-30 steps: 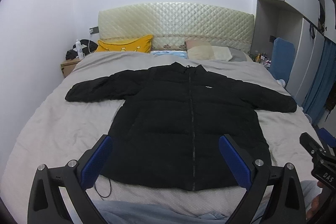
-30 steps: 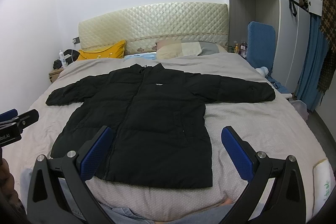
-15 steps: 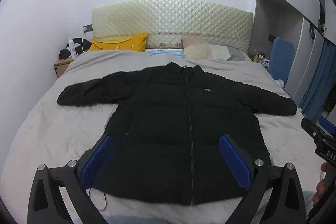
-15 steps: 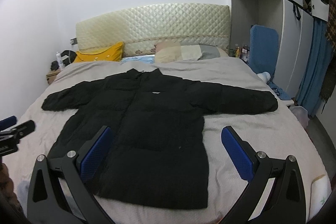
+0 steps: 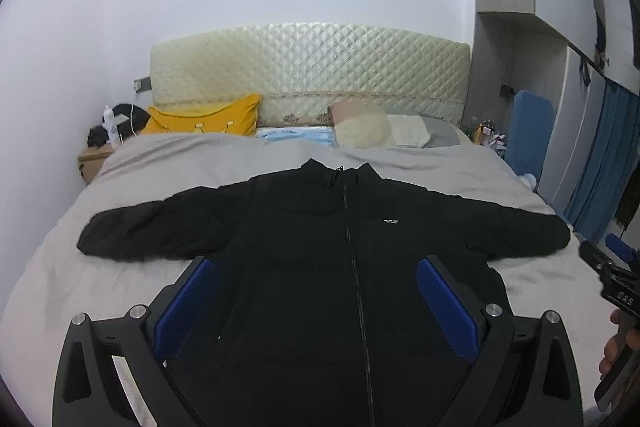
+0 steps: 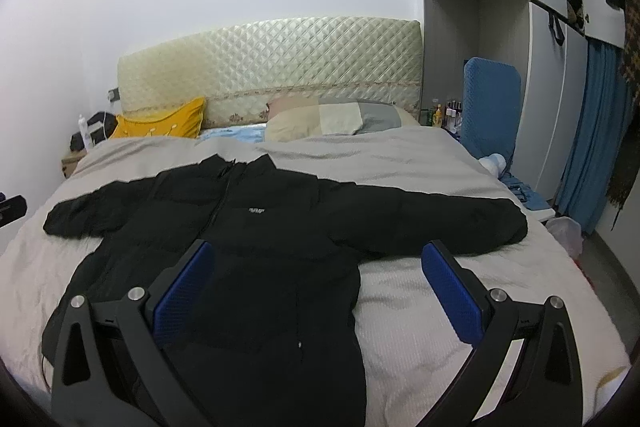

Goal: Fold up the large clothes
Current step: 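Grasp the black jacket's sleeve cuff with the right gripper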

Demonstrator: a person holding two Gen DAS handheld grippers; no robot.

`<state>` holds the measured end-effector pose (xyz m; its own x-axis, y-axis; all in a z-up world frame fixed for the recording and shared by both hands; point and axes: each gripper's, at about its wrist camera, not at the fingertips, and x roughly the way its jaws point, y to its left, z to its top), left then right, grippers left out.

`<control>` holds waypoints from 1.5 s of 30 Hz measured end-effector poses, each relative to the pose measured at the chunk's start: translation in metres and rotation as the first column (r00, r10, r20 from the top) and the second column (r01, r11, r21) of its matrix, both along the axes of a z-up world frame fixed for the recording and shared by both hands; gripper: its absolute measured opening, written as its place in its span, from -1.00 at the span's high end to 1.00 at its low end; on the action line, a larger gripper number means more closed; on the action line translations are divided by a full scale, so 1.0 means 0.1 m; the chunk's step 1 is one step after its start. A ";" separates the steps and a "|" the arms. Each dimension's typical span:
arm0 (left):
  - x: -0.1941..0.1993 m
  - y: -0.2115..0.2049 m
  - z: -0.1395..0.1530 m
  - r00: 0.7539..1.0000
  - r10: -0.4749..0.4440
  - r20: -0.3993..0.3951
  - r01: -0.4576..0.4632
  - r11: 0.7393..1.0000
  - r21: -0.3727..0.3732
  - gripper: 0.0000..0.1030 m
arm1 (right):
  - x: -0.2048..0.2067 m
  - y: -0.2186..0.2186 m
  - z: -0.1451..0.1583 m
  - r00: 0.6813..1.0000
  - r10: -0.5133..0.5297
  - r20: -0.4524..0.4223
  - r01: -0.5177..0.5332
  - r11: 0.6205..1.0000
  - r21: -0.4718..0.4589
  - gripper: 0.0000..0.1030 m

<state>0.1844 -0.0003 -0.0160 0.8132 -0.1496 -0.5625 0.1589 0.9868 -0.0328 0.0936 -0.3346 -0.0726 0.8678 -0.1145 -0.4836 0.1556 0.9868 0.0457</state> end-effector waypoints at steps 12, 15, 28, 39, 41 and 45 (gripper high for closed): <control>0.63 0.06 -0.77 0.997 -0.007 -0.072 0.004 0.999 -0.041 -0.98 | 0.64 -0.84 -0.32 0.992 -0.128 0.002 0.127 0.985 0.114 -1.00; 0.67 0.10 -0.90 0.997 -0.002 -0.082 -0.002 0.999 -0.055 -0.98 | 0.85 -1.17 -0.49 0.982 -0.183 -0.035 0.186 0.974 0.132 -1.00; 0.68 0.17 -1.20 0.994 0.041 -0.102 -0.044 0.999 -0.028 -0.98 | 1.00 -2.82 -1.41 0.928 -0.349 -0.133 0.373 0.844 0.385 -1.00; 0.90 0.11 -1.33 0.993 0.074 -0.093 -0.076 0.997 -0.012 -0.98 | 0.94 -3.87 -2.18 0.867 -0.480 -0.136 0.416 0.545 0.728 -0.95; 0.94 0.11 -1.35 0.992 0.085 -0.091 -0.087 0.996 -0.019 -0.98 | 1.05 -3.99 -2.29 0.861 -0.485 -0.150 0.423 0.522 0.740 -0.91; 1.04 0.17 -1.38 0.990 0.101 -0.100 -0.109 0.992 -0.071 -0.98 | 1.33 -4.17 -2.34 0.848 -0.510 -0.143 0.453 0.557 0.696 -0.72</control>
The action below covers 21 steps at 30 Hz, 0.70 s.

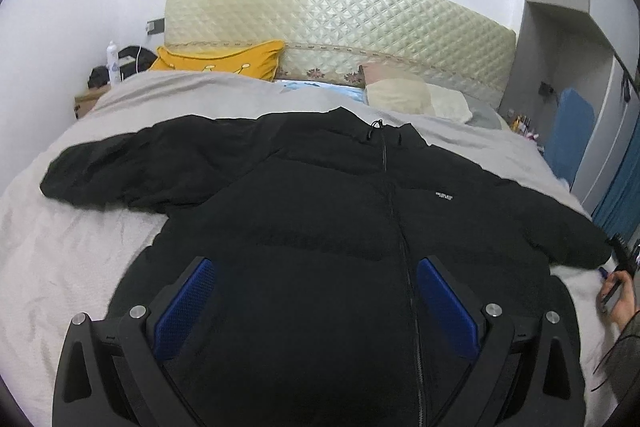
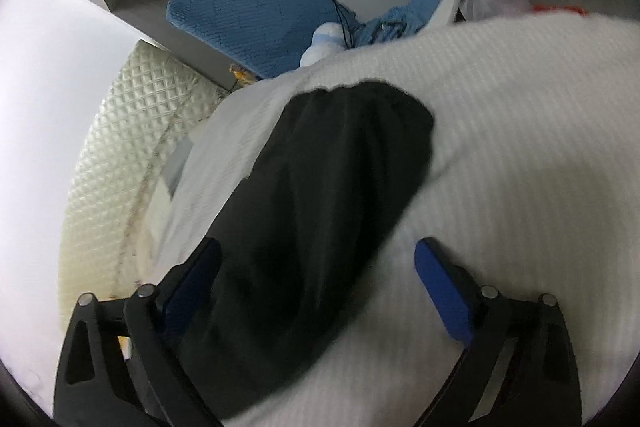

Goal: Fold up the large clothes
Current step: 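Grasp the black jacket's sleeve cuff with the right gripper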

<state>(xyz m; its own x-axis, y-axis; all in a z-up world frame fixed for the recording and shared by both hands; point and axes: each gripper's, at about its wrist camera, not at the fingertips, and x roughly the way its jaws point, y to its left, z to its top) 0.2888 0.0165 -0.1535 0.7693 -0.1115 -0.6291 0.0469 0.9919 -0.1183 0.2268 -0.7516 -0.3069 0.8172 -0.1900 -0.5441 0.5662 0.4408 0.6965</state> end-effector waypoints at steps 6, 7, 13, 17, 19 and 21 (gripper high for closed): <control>0.11 0.03 -0.08 1.000 0.025 -0.012 -0.025 1.000 0.005 -0.98 | 0.21 -0.20 -0.05 1.000 -0.004 -0.022 0.003 1.000 -0.031 0.45; 0.12 0.03 -0.09 1.000 0.027 -0.015 -0.027 1.000 0.011 -0.98 | 0.22 -0.21 -0.03 1.000 -0.003 -0.026 0.002 0.999 -0.047 0.58; 0.12 0.04 -0.12 0.999 0.034 -0.026 -0.033 0.999 0.036 -0.98 | 0.20 -0.18 0.37 0.997 0.011 -0.078 -0.024 0.984 -0.178 0.92; 0.04 0.15 -0.10 0.997 0.051 -0.055 -0.050 0.999 0.017 -0.98 | 0.00 -0.11 0.84 0.997 -0.003 -0.074 -0.016 0.967 -0.253 0.93; 0.00 0.23 -0.06 0.997 0.048 -0.054 -0.048 0.999 -0.004 -0.98 | -0.06 -0.03 1.06 0.997 0.010 -0.070 -0.030 0.957 -0.288 0.94; -0.06 0.29 -0.01 0.998 0.059 -0.032 -0.059 0.998 0.013 -0.98 | -0.13 0.10 1.38 0.998 0.016 -0.061 -0.035 0.945 -0.324 0.94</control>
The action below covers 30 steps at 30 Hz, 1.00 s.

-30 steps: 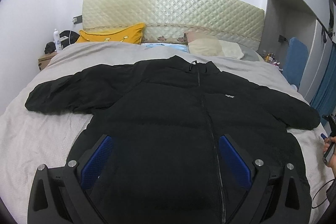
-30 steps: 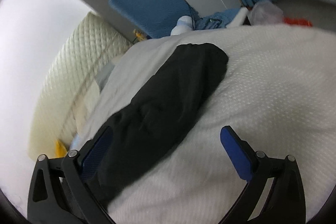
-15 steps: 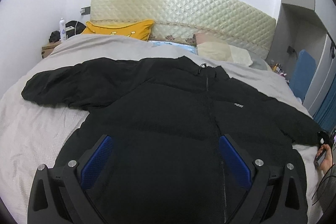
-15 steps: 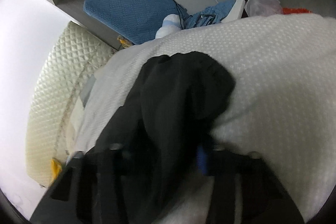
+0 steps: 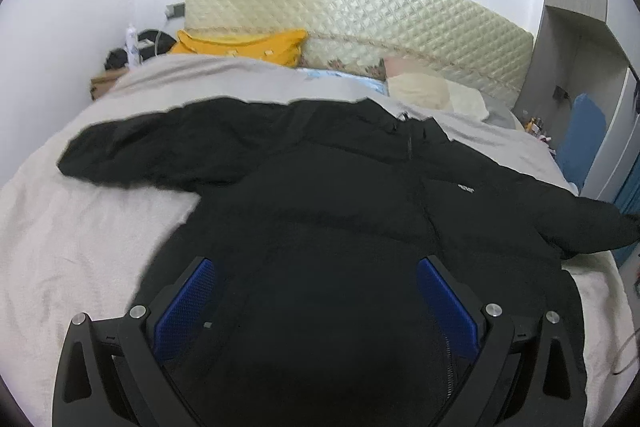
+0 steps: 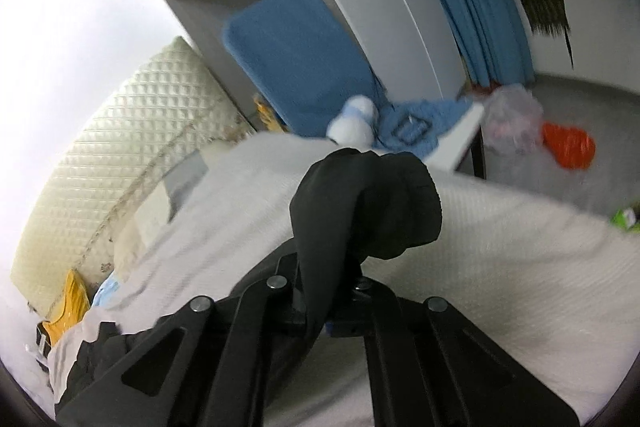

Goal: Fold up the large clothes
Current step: 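Grasp the black jacket's sleeve cuff with the right gripper, then lift the sleeve and fold it across the jacket body with the right gripper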

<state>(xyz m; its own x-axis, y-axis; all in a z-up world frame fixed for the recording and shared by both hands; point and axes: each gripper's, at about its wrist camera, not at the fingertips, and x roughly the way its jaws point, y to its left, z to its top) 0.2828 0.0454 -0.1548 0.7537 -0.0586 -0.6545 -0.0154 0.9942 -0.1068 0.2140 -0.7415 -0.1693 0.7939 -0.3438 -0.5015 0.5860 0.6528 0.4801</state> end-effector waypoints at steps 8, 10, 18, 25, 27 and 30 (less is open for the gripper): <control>-0.20 0.15 0.12 0.998 -0.045 0.034 0.043 0.998 0.052 -0.98 | -0.05 0.80 1.12 0.995 0.090 0.042 -0.082 0.985 -0.155 0.94; -0.24 0.15 0.12 0.998 -0.063 0.026 0.061 0.996 0.064 -0.98 | -0.03 1.14 1.46 0.989 0.137 0.056 -0.122 0.969 -0.214 0.94; -0.42 0.16 0.20 0.993 -0.110 0.048 0.105 0.990 0.094 -0.98 | 0.18 2.36 2.30 0.956 0.279 0.085 -0.232 0.904 -0.358 0.93; -0.58 0.28 0.29 0.989 -0.121 0.089 0.111 0.989 0.101 -0.98 | 0.45 3.56 2.58 0.905 0.420 0.065 -0.350 0.824 -0.445 0.93; -0.59 0.33 0.28 0.989 -0.119 0.084 0.111 0.989 0.093 -0.98 | 0.53 3.94 2.58 0.876 0.480 0.043 -0.406 0.785 -0.468 0.93; -0.58 0.37 0.27 0.990 -0.119 0.075 0.113 0.990 0.086 -0.98 | 0.67 4.35 2.47 0.840 0.542 0.003 -0.476 0.741 -0.474 0.93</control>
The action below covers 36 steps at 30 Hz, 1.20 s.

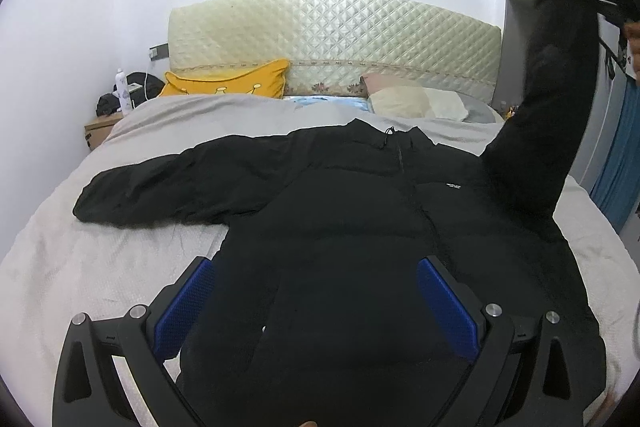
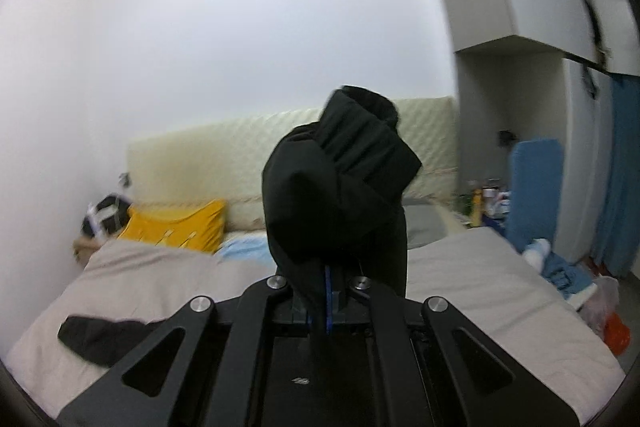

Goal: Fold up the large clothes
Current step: 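Lift the sleeve and fold it across the jacket body with the right gripper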

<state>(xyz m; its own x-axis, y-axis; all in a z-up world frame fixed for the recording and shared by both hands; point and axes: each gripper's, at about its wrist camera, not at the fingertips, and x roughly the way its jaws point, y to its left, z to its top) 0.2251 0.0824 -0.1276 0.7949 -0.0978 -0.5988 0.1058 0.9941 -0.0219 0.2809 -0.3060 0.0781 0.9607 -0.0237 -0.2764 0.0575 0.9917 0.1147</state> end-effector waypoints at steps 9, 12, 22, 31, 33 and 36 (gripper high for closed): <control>0.07 0.40 0.00 0.997 0.078 0.021 -0.077 0.996 -0.043 -0.98 | 0.49 1.30 -0.76 0.968 0.226 -0.110 -0.228 0.974 -0.005 0.89; 0.09 0.56 -0.02 0.993 0.113 0.033 -0.112 0.992 -0.052 -0.98 | 0.67 1.65 -1.12 0.945 0.280 -0.169 -0.287 0.958 -0.019 0.89; 0.24 0.95 -0.15 0.980 0.199 -0.003 -0.198 0.973 -0.120 -0.98 | 1.00 2.53 -2.43 0.853 0.369 -0.369 -0.408 0.912 -0.031 0.88; 0.31 1.02 -0.24 0.977 0.215 -0.005 -0.214 0.967 -0.140 -0.98 | 1.12 2.84 -3.34 0.815 0.292 -0.501 -0.394 0.912 -0.111 0.87; 0.32 1.02 -0.26 0.977 0.211 -0.014 -0.211 0.965 -0.153 -0.98 | 1.10 2.81 -3.29 0.816 0.295 -0.497 -0.392 0.914 -0.103 0.80; 0.35 1.02 -0.28 0.978 0.205 -0.026 -0.207 0.966 -0.158 -0.98 | 1.08 2.78 -3.17 0.796 0.339 -0.501 -0.425 0.903 -0.063 0.45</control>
